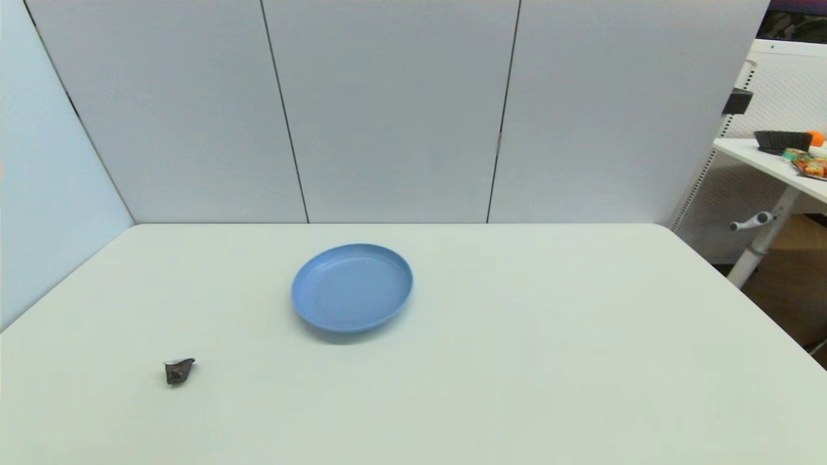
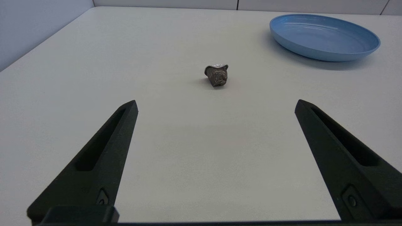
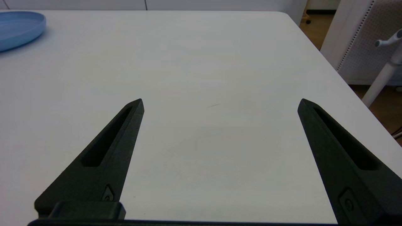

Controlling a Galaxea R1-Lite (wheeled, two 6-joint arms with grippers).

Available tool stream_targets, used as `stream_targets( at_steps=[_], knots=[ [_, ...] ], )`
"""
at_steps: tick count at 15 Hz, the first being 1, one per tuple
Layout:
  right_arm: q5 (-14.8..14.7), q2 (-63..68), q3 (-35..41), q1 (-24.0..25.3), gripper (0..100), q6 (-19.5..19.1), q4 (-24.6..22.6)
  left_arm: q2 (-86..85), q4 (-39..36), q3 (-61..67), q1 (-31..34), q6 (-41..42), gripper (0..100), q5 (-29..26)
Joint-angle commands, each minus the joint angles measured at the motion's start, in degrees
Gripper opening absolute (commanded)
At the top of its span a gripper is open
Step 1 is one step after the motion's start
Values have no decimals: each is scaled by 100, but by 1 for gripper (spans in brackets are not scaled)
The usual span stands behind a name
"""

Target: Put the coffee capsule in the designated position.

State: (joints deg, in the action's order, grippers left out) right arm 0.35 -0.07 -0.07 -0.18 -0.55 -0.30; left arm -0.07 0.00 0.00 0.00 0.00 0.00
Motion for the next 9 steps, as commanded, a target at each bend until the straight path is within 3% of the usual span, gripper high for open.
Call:
stream_targets(
  at_steps=[1, 9],
  knots=[
    [9, 7, 7, 1, 100, 2, -5, -1, 0, 0, 0, 0, 100, 0],
    [9, 7, 7, 1, 100, -7, -5, -1, 0, 0, 0, 0, 100, 0]
  ],
)
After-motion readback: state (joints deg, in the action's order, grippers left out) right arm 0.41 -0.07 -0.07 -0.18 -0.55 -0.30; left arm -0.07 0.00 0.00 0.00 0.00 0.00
